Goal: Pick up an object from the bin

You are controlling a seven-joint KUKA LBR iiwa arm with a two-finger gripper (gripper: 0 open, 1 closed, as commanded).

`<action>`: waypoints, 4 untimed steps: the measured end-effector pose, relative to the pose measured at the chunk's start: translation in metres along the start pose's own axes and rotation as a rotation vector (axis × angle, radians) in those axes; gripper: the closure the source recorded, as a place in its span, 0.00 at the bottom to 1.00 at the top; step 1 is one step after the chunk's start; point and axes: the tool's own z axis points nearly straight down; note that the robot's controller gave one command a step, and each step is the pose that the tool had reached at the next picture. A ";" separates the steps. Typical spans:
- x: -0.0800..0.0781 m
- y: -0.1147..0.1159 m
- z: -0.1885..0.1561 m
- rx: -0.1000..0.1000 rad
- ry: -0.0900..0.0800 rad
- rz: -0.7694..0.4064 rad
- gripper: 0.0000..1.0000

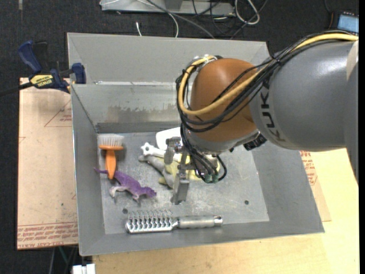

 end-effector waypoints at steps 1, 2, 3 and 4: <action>0.000 0.000 0.000 0.000 0.000 0.000 0.00; 0.026 0.023 0.055 -0.001 -0.001 -0.139 0.00; 0.024 0.009 0.063 -0.001 -0.002 -0.148 0.00; 0.027 0.026 0.129 -0.003 -0.007 -0.210 0.00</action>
Offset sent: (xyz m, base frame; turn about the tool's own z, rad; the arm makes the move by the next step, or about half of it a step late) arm -0.0294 0.0257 -0.0612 -0.1564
